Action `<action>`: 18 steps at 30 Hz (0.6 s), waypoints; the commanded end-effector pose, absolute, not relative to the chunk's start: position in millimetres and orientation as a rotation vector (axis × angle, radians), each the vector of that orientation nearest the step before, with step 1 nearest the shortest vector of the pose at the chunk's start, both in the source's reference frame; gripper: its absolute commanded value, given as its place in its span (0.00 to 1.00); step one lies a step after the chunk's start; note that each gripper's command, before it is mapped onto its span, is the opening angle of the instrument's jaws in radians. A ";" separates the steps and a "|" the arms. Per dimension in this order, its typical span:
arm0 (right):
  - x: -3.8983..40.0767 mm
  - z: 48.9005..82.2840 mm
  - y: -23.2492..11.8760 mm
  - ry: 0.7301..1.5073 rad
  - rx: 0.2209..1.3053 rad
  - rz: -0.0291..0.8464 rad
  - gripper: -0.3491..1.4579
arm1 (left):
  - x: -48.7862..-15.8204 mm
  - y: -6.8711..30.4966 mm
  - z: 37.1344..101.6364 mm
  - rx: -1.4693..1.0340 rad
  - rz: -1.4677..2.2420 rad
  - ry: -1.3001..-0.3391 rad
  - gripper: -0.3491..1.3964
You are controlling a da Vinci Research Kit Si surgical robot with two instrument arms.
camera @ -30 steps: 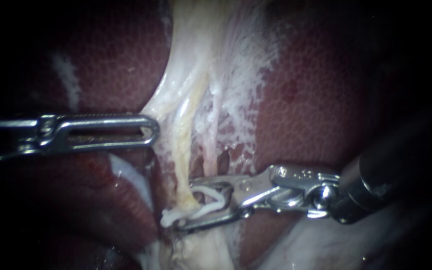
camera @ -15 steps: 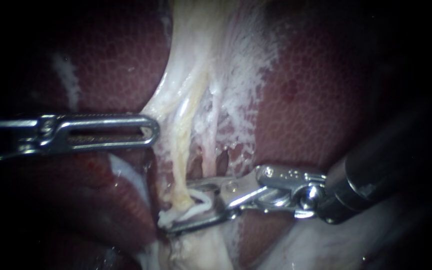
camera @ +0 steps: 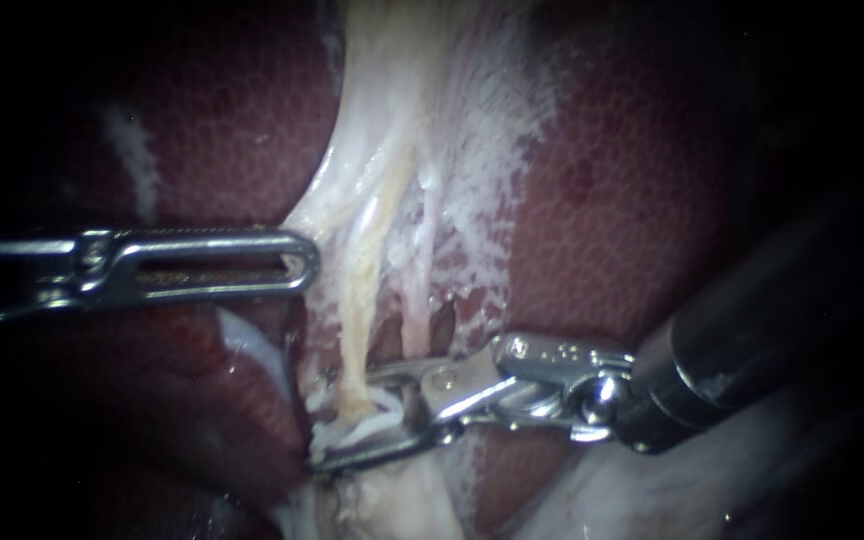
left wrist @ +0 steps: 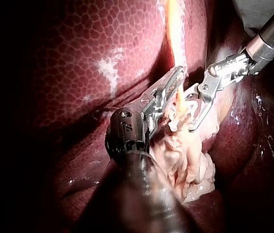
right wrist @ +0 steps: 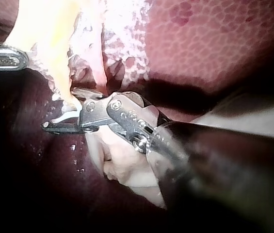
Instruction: Clipping second clip left tube
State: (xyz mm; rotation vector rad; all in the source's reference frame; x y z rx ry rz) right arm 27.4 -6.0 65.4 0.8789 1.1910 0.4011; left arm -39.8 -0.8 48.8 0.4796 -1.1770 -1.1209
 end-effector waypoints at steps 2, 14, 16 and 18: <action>27.4 65.4 -5.9 1.191 0.878 0.402 0.47 | -39.8 -0.8 48.8 0.480 -1.121 -1.177 0.00; 26.9 65.5 -5.9 1.191 0.884 0.394 0.37 | -39.8 -0.8 48.8 0.480 -1.121 -1.177 0.00; 26.8 65.8 -5.7 1.191 0.874 0.402 0.31 | -39.8 -0.8 48.8 0.480 -1.121 -1.177 0.00; 26.5 66.1 -5.4 1.187 0.852 0.417 0.21 | -39.8 -0.8 48.8 0.479 -1.121 -1.177 0.00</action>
